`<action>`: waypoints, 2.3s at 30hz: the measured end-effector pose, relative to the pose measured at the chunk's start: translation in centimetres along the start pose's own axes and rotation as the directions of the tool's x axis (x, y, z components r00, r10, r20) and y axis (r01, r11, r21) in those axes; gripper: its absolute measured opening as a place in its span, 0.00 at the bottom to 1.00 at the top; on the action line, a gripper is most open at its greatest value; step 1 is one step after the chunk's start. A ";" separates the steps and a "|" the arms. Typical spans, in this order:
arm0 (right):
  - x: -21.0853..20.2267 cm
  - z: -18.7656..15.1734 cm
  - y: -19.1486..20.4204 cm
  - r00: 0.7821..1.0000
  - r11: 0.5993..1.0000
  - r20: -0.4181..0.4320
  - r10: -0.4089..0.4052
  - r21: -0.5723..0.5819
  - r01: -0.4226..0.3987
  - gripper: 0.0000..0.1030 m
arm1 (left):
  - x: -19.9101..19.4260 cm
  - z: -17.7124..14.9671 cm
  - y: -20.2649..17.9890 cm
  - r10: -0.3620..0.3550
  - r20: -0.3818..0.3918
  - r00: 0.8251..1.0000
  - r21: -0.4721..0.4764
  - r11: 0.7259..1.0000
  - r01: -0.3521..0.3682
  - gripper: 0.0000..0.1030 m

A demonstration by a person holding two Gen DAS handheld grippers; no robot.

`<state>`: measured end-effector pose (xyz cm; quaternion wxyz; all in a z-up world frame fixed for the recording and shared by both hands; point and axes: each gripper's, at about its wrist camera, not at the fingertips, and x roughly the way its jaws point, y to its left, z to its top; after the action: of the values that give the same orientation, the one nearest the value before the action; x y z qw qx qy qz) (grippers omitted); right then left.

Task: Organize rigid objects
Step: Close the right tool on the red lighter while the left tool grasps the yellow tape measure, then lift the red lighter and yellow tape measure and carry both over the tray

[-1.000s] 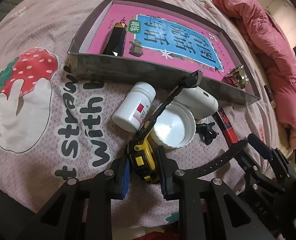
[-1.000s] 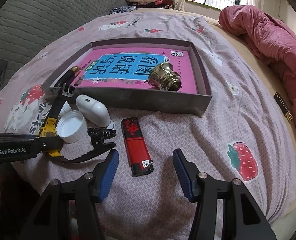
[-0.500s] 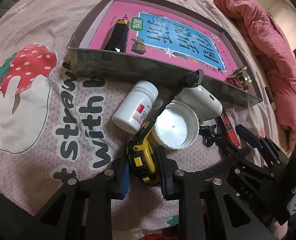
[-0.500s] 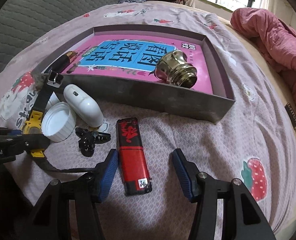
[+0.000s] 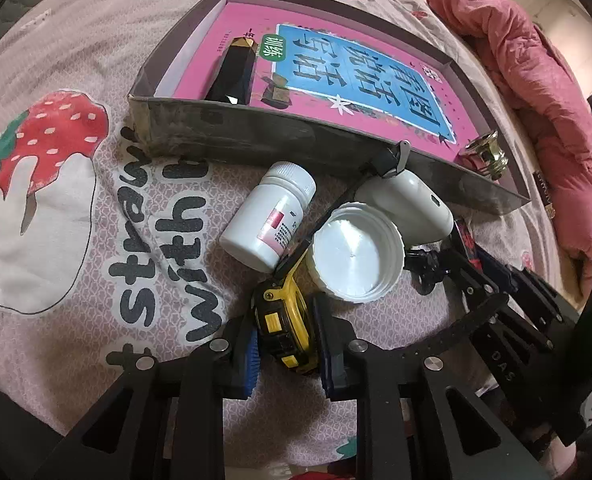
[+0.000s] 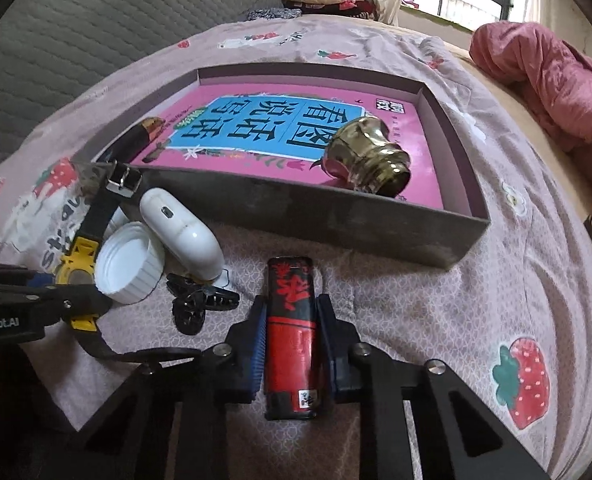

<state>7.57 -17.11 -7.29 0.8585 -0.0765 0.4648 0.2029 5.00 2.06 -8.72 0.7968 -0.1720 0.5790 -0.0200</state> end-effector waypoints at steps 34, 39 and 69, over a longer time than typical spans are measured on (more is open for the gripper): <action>-5.1 -0.9 -1.5 0.995 0.990 0.086 0.057 0.121 -0.067 0.23 | -5.2 -1.1 -0.3 -0.042 0.123 0.992 0.104 0.994 0.029 0.17; -5.6 -0.8 -1.1 0.994 0.990 0.093 0.062 0.118 -0.073 0.22 | -5.7 -1.0 -0.7 -0.027 0.146 0.989 0.121 0.993 0.010 0.17; -9.5 0.8 -0.6 0.973 0.994 0.224 0.048 0.085 -0.069 0.23 | -9.0 0.4 -1.5 -0.057 0.265 0.963 0.136 0.990 0.021 0.17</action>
<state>3.85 -20.02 1.03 0.9011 0.0002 0.3773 0.2138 2.66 2.86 0.07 0.8768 -0.1315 0.4597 -0.0507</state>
